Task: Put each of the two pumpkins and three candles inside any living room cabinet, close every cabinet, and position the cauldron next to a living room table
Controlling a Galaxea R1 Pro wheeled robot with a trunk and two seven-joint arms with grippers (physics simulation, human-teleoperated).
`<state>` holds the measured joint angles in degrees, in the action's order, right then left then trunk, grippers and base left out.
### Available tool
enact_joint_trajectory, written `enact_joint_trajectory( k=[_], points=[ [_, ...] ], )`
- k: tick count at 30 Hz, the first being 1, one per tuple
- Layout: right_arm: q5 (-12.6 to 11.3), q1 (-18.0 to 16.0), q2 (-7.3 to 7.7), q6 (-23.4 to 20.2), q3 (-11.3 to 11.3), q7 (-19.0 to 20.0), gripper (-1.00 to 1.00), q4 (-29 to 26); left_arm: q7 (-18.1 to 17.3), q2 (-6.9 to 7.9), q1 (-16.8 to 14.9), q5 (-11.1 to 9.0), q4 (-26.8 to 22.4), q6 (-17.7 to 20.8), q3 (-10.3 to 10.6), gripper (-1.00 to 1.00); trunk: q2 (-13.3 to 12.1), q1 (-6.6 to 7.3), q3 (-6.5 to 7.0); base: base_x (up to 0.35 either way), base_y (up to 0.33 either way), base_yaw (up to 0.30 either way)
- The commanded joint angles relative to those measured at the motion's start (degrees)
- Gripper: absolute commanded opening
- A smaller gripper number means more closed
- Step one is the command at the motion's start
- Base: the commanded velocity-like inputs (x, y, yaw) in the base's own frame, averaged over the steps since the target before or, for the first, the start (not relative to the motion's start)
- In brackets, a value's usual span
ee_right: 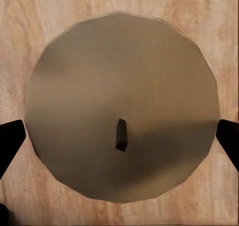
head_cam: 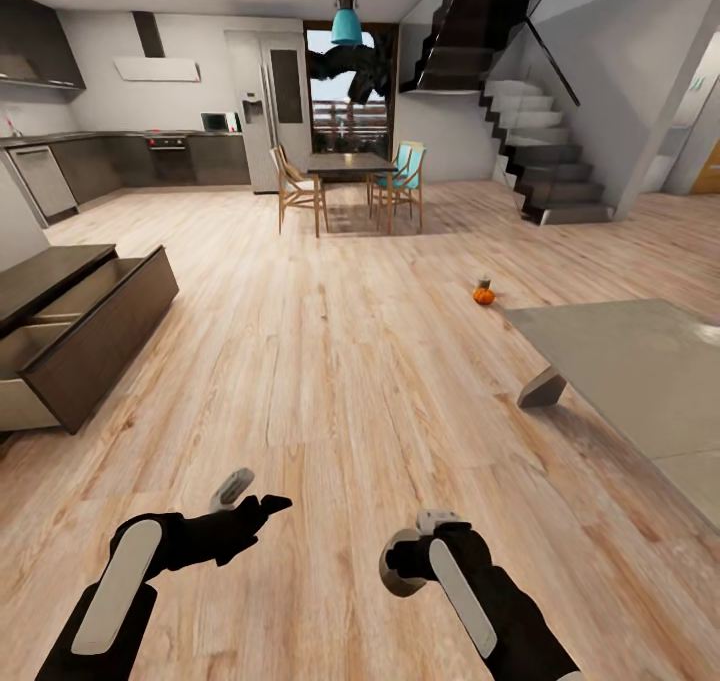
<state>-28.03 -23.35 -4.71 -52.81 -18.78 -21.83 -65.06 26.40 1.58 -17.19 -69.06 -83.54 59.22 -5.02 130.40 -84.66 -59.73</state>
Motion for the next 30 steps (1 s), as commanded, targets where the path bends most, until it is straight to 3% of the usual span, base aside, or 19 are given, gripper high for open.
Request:
enact_joint_trajectory(
  k=[1,30],
  points=[
    [-0.6,0.0,-0.1,-0.1,0.0,-1.0,-1.0,0.1,0.6,0.0,0.0,-0.6,0.0,0.2,0.0,1.0,-0.4,0.24,0.13,0.0,0.0,0.0],
    [-1.2,0.0,-0.32,1.4,0.5,-1.5,-1.0,-0.2,0.7,0.0,0.0,-0.5,0.0,0.0,0.2,1.0,-12.0,6.6,5.34,0.0,0.0,0.0]
  ],
)
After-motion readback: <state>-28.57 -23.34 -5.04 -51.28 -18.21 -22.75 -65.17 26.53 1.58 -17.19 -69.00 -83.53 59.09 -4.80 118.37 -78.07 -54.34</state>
